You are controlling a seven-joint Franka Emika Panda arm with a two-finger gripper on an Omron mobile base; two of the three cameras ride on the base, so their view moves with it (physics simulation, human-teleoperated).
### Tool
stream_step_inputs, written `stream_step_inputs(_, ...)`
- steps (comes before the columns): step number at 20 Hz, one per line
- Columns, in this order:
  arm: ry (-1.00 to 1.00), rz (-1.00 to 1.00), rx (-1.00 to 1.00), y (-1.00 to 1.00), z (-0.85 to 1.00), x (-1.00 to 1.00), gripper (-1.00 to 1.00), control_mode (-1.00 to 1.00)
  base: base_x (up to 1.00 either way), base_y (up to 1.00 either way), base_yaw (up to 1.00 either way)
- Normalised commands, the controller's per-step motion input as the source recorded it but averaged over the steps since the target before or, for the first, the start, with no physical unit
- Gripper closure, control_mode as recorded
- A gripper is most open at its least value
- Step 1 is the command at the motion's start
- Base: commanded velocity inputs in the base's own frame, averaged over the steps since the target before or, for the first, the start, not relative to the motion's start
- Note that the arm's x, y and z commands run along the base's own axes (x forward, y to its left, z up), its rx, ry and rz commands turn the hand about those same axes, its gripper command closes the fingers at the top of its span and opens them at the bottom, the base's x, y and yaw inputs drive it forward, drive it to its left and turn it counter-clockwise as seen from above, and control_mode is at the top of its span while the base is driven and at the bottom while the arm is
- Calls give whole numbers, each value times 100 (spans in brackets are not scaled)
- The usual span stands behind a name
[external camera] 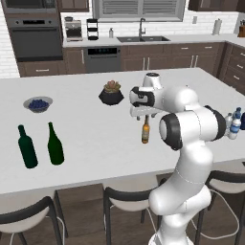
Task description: Move the plastic bottles in the middle to the plastics group, and the glass bottles in the middle to the glass group.
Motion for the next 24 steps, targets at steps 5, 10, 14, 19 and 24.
stream_step_inputs(5, 6, 0, 0, -5, -2, -3, -100, -100, 0, 0, 0)
stream_step_inputs(10, 1, 0, 0, 0, 0, 0, -100, -100, 0, 0, 0)
stream_step_inputs(14, 3, 0, 0, 0, 0, -1, -100, -100, 0, 0, 0)
stream_step_inputs(19, 5, -2, 0, -2, 0, -3, -100, -100, 0, 0, 0)
stream_step_inputs(24, 3, -2, -1, -1, 0, 0, -100, -100, 0, 0, 0)
